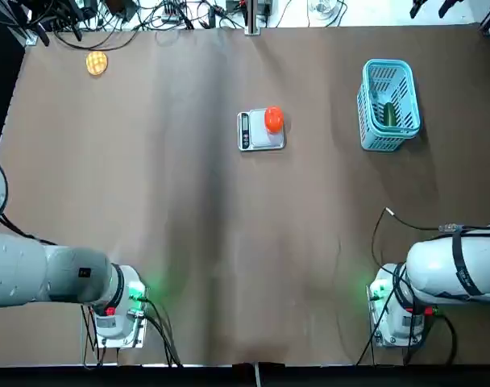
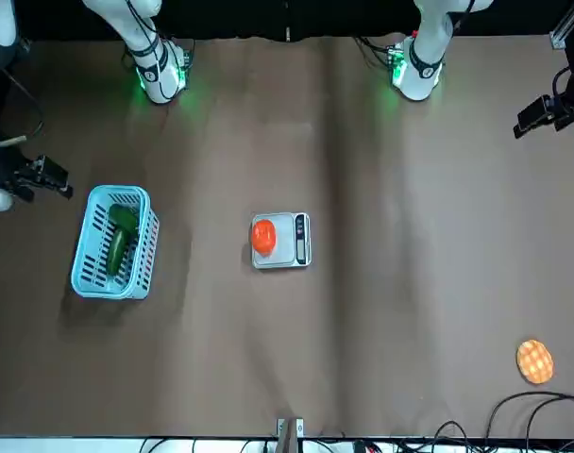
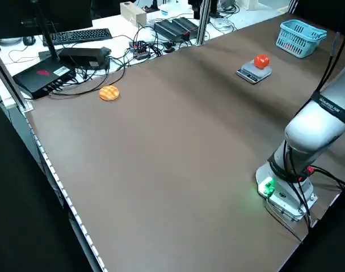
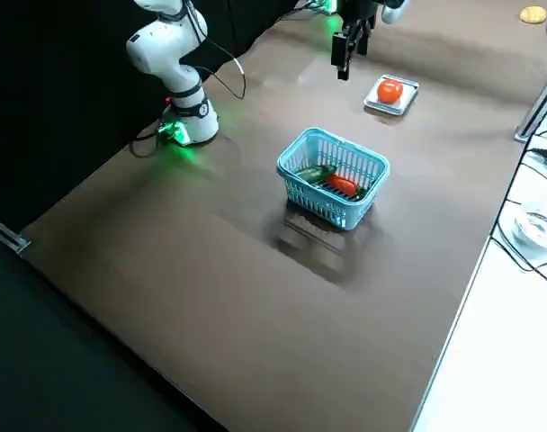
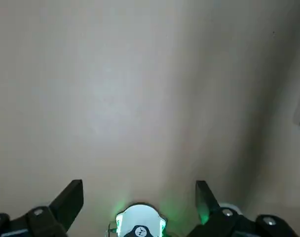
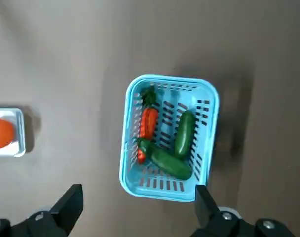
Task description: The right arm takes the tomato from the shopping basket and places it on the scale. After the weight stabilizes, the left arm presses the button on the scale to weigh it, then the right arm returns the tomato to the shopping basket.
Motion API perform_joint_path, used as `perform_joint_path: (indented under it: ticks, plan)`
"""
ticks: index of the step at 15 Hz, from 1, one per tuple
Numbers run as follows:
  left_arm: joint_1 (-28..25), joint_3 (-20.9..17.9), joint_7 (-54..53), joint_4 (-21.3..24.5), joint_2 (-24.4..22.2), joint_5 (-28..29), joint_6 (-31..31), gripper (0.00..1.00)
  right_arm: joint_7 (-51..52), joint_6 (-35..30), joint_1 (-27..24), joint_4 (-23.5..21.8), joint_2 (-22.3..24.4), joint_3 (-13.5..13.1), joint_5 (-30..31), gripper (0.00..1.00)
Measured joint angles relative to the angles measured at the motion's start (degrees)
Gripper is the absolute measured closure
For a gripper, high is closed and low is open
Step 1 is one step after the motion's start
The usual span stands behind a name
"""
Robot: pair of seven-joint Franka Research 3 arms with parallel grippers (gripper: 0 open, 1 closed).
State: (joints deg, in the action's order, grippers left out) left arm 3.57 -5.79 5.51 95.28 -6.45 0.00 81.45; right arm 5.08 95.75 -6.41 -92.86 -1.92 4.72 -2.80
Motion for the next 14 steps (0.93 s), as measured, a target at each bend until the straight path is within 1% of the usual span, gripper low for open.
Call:
perform_joint_path:
  ticks: [2,3,4,5,6,8,10,12,14]
  plan:
    - [0.0,0.0,0.0,0.0,0.0,0.0,-0.07,0.0,0.14,-1.45,1.51,-0.26,-0.68,0.97,-0.84,0.0]
    - [0.0,0.0,0.0,0.0,0.0,0.0,-0.09,0.0,-0.58,-2.77,3.52,-0.52,-1.28,1.57,-1.16,0.02]
    - [0.0,0.0,0.0,0.0,0.01,0.0,-0.12,0.0,-1.75,-2.85,5.61,-0.89,-1.95,2.13,-2.88,0.04]
    - [0.0,0.0,0.0,0.0,0.02,0.0,-0.38,0.0,-2.97,-0.95,9.09,-1.71,-3.64,2.73,-10.61,0.05]
    - [0.0,0.0,0.0,0.0,0.02,0.0,-0.46,0.0,-3.04,0.59,10.46,-2.25,-5.05,2.85,-14.06,0.04]
    - [0.01,0.01,0.0,0.0,0.03,0.0,-0.49,0.0,-3.02,4.28,13.32,-3.15,-8.93,2.92,-18.31,0.04]
    - [0.01,0.04,0.0,0.0,0.04,0.0,-0.5,0.0,-2.9,10.9,16.52,-5.2,-12.85,2.96,-23.39,0.04]
    - [0.01,0.06,0.0,0.01,0.05,0.0,-0.52,0.0,0.37,19.58,19.47,-9.48,-15.27,2.99,-30.27,0.04]
    - [0.01,0.05,0.0,0.01,0.07,0.0,-0.56,0.0,4.13,28.69,23.04,-14.35,-16.37,3.0,-34.48,0.03]
